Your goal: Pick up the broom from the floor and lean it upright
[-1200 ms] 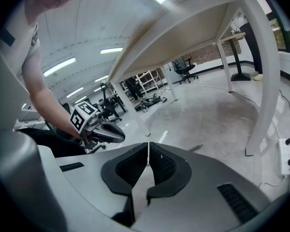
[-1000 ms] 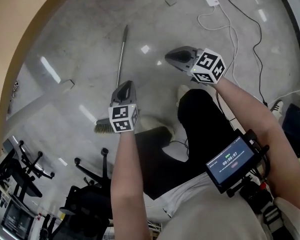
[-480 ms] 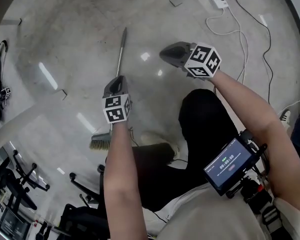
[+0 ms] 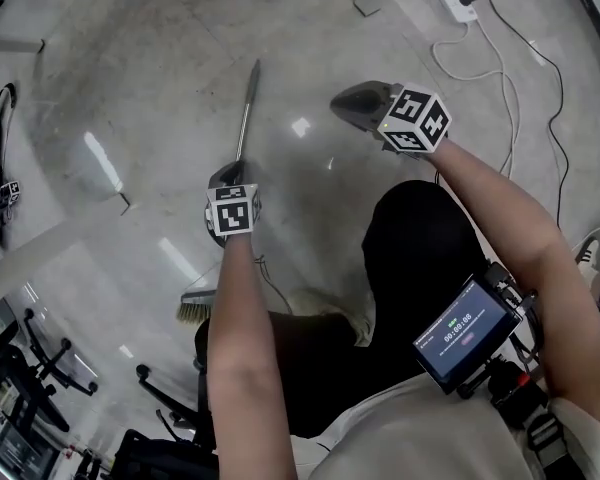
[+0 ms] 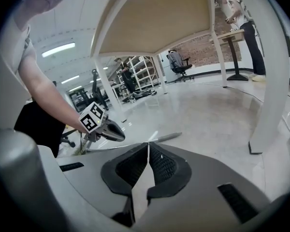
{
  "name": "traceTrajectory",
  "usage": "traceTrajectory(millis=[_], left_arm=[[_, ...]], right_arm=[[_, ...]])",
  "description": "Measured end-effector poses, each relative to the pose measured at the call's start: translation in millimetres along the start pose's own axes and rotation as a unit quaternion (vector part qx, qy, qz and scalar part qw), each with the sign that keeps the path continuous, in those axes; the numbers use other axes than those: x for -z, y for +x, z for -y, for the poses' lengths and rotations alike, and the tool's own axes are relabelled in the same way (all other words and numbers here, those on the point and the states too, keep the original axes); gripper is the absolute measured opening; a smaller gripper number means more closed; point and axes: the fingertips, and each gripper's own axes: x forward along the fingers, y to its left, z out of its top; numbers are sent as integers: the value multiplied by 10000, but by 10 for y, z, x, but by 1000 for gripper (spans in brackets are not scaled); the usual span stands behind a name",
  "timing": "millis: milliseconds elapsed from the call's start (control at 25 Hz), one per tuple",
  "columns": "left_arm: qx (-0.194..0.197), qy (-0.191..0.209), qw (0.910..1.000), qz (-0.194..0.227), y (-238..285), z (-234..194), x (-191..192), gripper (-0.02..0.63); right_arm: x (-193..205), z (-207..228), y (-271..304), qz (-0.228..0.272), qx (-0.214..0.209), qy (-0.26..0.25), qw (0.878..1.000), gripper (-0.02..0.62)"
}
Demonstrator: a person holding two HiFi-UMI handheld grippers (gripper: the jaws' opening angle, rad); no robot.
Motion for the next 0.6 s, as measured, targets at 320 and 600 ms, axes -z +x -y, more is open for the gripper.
traceTrajectory(millis=[320,600], left_arm=[[-385,332,9985,-182,441,-222,-20,21],[-552,884,9934,-486,670,-314,25,106]], right_arm=[[482,55,-119,-215,90,52,9997,23],[528,17,-291,-280,148,-67,9995,23]])
